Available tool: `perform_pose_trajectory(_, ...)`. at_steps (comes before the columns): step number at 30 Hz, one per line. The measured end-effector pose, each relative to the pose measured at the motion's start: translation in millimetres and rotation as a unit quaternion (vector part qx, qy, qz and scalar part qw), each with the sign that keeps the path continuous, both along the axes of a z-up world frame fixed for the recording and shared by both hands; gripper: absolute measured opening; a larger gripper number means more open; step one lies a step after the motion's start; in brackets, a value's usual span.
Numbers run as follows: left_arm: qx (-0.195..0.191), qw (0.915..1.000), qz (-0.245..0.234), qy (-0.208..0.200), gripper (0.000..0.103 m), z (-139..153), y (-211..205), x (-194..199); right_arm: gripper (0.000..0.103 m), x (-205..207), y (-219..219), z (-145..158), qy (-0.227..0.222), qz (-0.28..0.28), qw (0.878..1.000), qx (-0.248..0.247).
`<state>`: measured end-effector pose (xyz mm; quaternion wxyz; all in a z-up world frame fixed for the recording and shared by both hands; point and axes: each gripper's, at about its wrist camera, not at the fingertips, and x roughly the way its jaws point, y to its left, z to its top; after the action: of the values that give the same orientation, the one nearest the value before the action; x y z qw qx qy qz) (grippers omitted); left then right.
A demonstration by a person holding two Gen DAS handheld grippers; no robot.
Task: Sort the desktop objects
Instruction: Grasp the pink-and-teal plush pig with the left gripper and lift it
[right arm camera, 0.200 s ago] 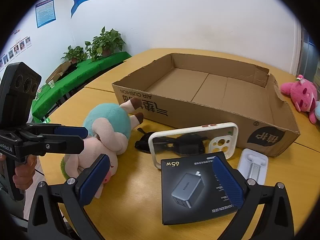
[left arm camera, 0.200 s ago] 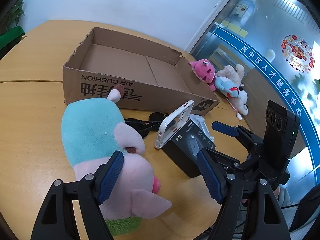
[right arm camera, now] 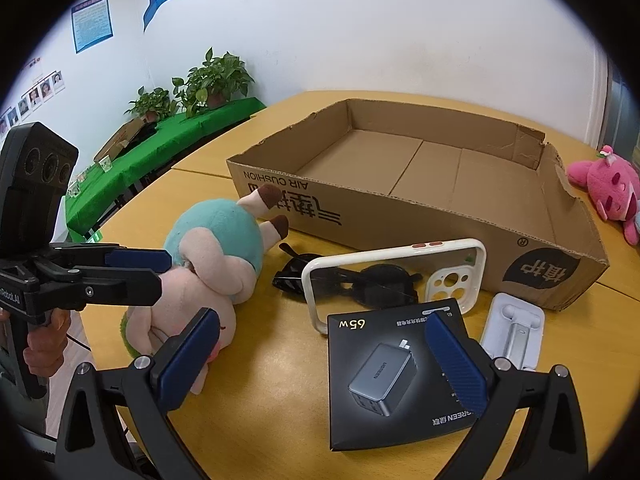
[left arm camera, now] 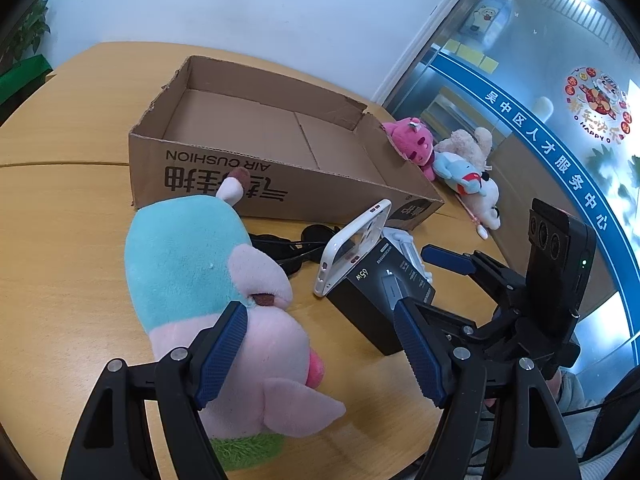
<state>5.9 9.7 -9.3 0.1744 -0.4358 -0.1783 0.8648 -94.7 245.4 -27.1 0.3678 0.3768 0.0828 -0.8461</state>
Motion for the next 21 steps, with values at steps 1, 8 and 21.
perform_pose_trajectory(1, 0.002, 1.0, -0.001, 0.001, 0.074, -0.5, 2.6, -1.2, 0.102, -1.8, -0.8, -1.2, -0.002, 0.002, 1.0, 0.001)
perform_pose_trajectory(8, -0.008, 0.9998, 0.011, 0.012, 0.074, 2.8, 1.6, 1.2, 0.102, 3.1, -6.9, 0.6, -0.01, 0.008, 1.0, -0.006)
perform_pose_trajectory(21, 0.039, 0.9981, 0.046, -0.012, 0.074, -17.5, -38.7, 37.5, 0.102, 6.3, -31.1, 0.2, -0.048, 0.06, 0.997, -0.018)
